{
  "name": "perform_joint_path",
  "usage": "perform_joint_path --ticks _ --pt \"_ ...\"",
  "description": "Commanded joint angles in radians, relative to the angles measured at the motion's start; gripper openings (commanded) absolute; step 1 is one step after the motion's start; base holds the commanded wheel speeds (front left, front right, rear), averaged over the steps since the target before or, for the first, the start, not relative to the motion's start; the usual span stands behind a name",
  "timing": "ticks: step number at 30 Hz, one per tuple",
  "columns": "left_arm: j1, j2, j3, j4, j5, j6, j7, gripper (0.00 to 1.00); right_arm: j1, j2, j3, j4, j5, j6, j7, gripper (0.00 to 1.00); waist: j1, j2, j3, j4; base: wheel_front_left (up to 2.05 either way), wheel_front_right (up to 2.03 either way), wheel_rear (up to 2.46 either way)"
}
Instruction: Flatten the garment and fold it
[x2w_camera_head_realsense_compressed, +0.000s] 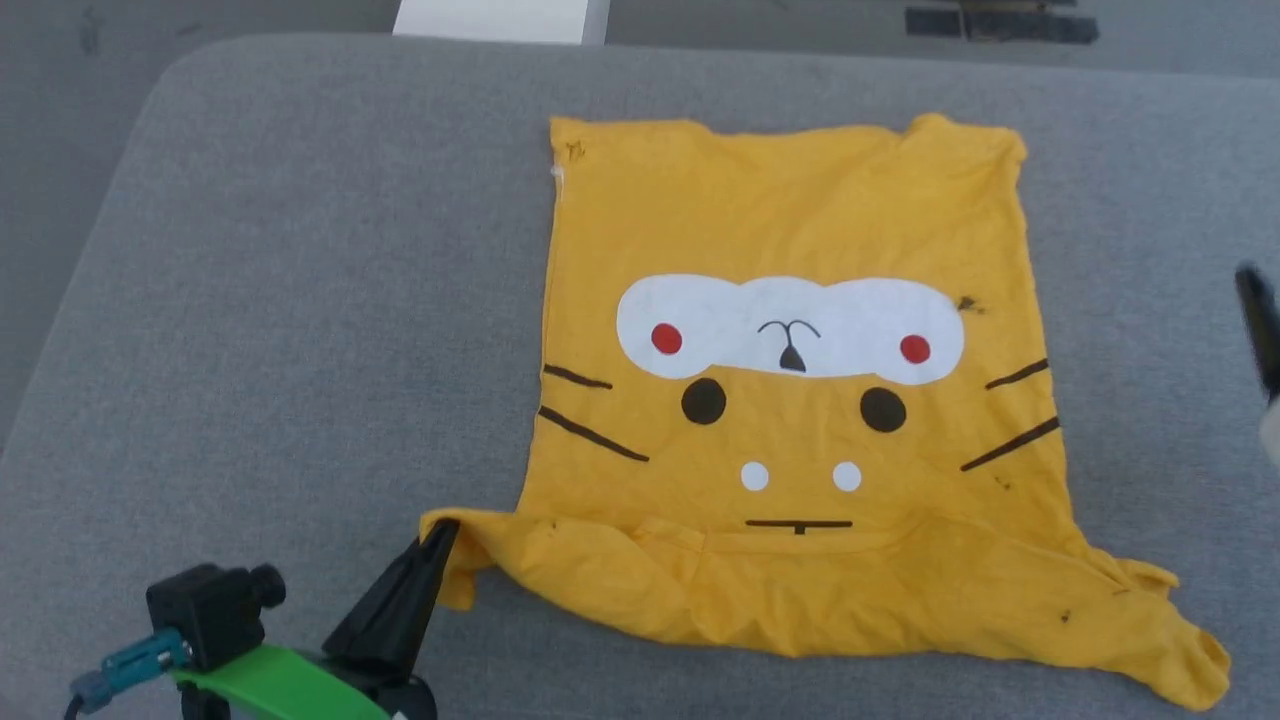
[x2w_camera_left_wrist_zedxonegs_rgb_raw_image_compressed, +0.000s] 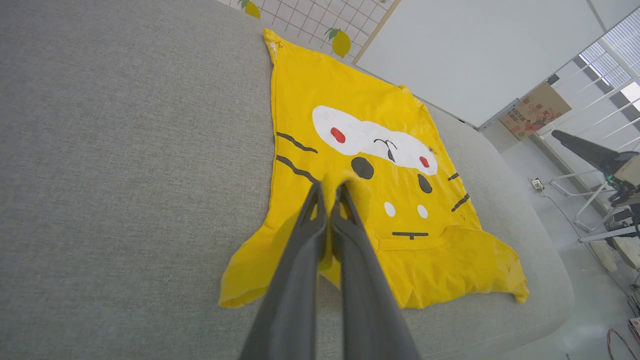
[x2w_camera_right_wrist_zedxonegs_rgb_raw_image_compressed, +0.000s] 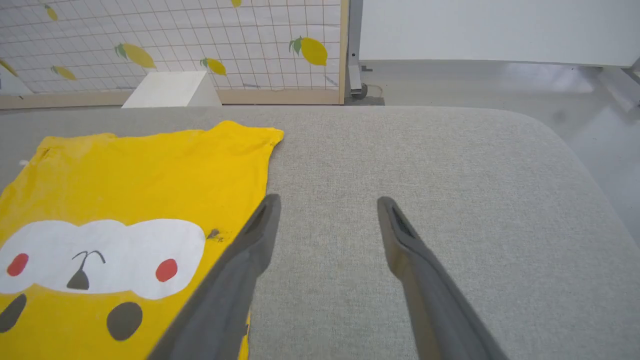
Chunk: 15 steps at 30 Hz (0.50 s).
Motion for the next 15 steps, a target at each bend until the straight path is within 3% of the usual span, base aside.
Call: perform_joint_path --ticks 1,7,15 --pt "-0.034 -0.003 -0.005 -0.011 0.019 -0.008 0.003 0.00 -0.072 -0.016 0.012 0.024 -0.017 -0.002 0.023 1.00 0.0000 0.0000 0.069 0.026 0.00 0.00 0.00" --pt "-0.108 -0.011 -0.040 -0.049 0.051 -0.023 0.015 0.00 -0.341 -0.050 0.050 0.133 -0.070 -0.002 0.134 1.00 0.0000 0.0000 0.180 0.065 0.00 0.00 0.00" --pt "-0.202 -0.034 -0.102 -0.051 0.076 -0.061 0.033 0.00 -0.601 -0.046 -0.002 0.268 -0.179 -0.002 0.311 1.00 0.0000 0.0000 0.306 0.141 0.00 0.00 0.00"
